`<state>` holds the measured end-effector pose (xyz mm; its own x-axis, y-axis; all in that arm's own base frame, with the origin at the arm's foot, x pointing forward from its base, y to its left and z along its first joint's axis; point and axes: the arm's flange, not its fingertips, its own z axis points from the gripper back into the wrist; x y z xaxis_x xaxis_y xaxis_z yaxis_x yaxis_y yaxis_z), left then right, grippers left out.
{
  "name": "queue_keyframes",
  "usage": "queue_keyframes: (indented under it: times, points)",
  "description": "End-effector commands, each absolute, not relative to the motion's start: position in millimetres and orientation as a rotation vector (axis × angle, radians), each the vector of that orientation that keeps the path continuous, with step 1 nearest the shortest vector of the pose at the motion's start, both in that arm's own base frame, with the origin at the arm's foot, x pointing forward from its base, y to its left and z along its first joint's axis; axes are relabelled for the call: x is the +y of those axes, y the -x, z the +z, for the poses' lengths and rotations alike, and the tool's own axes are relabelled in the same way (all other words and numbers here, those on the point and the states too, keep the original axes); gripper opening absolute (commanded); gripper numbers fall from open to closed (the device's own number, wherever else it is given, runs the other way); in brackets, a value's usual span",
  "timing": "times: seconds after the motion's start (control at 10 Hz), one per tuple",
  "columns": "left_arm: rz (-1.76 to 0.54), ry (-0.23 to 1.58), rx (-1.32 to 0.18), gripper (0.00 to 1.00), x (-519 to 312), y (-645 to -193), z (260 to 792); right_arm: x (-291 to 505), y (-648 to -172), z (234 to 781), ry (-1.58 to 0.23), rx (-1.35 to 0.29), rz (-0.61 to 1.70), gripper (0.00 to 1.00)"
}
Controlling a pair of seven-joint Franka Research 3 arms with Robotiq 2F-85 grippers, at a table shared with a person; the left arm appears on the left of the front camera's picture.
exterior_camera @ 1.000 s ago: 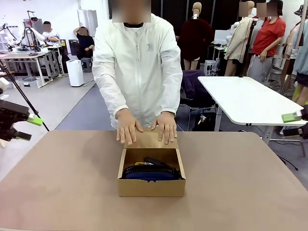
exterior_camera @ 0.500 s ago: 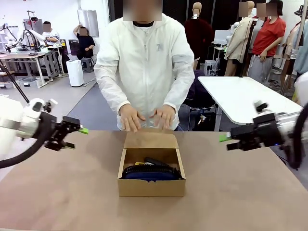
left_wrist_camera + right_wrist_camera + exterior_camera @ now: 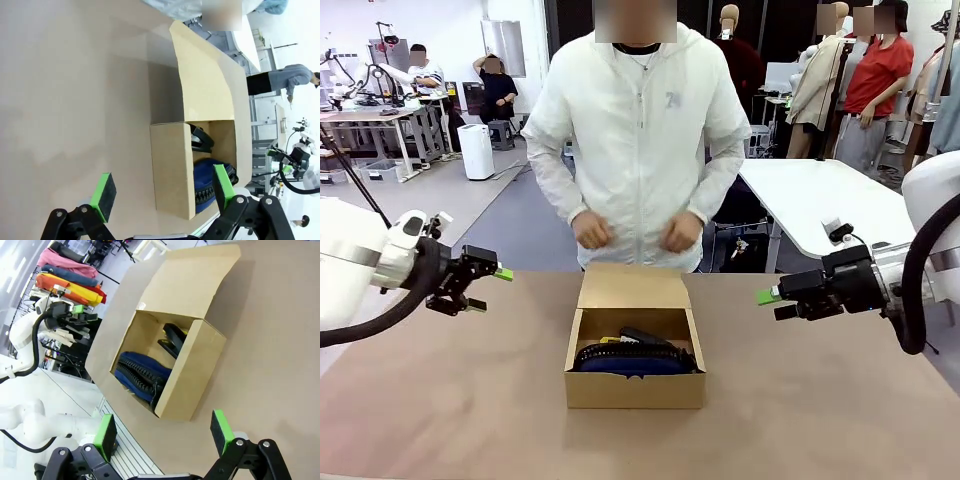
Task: Pack the items into the box.
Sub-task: Close the Mailer Box.
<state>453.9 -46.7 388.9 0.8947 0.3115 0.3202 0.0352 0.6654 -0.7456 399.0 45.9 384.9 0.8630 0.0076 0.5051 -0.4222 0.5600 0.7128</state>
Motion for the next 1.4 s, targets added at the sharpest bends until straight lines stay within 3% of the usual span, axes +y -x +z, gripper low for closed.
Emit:
queue_keyframes:
  times: [0.0, 0.3, 0.5, 0.8, 0.9, 1.0, 1.2, 1.3]
  points:
    - [0.159, 0.837, -0.433, 1.0, -49.3, -457.3, 382.9, 57.9, -426.8, 364.3, -1.003, -0.417, 0.276, 1.0]
    - [0.384, 0.919, -0.549, 1.0, -60.0, -513.9, 351.1, 73.7, -481.7, 319.3, -1.111, -0.431, 0.154, 1.0]
    - [0.372, 0.987, -0.446, 1.0, -81.3, -542.0, 322.5, 92.5, -511.3, 292.8, -1.171, -0.499, 0.01, 1.0]
    - [0.361, 1.145, -0.277, 1.0, -119.8, -582.0, 270.3, 110.8, -548.3, 253.8, -1.319, -0.455, -0.082, 1.0]
    - [0.416, 1.188, -0.316, 1.0, -126.8, -592.4, 262.7, 109.7, -550.3, 254.0, -1.316, -0.5, -0.079, 1.0]
    - [0.343, 1.087, -0.295, 1.0, -119.0, -562.8, 276.4, 101.5, -536.7, 262.9, -1.268, -0.421, -0.094, 1.0]
    - [0.343, 1.087, -0.295, 1.0, -119.0, -562.8, 276.4, 106.4, -546.3, 251.3, -1.296, -0.427, -0.109, 1.0]
    - [0.357, 1.124, -0.281, 1.0, -125.6, -577.4, 262.6, 106.5, -563.7, 243.1, -1.155, -0.4, -0.148, 1.0]
